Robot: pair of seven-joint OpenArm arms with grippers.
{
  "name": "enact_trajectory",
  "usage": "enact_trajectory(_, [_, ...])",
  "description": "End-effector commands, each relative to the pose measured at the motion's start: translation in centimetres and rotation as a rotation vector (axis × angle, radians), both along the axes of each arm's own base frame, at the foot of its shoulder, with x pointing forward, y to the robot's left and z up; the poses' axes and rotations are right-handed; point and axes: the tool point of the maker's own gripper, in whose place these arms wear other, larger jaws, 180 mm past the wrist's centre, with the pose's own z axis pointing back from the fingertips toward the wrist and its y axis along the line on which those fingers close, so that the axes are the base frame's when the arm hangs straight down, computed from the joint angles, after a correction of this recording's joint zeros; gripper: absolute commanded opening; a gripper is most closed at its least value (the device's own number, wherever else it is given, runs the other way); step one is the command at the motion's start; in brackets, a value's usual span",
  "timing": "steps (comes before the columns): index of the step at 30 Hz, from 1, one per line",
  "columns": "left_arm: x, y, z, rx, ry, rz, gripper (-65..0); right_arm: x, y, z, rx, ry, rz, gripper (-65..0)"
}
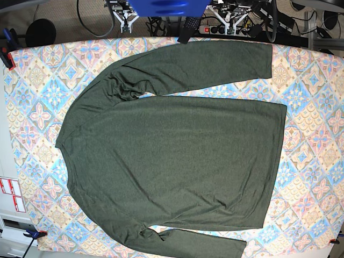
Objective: Fold the T-shirt properly
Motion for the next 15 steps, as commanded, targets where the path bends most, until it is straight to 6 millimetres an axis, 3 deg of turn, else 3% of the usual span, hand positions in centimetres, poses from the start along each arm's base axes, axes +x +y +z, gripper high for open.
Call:
enact_trajectory(1, [-0.19,0.34,0.04,0.009,-0.001,-0.008,-64.5,-0.29,0.25,0.04,0.005,-0.001,-0.002,-65.0])
enact_trajectory(15, [-0.19,0.34,0.04,0.009,-0.001,-0.008,-64.9,-0.28,0.29,0.04,0.006,-0.001,0.003,-65.0])
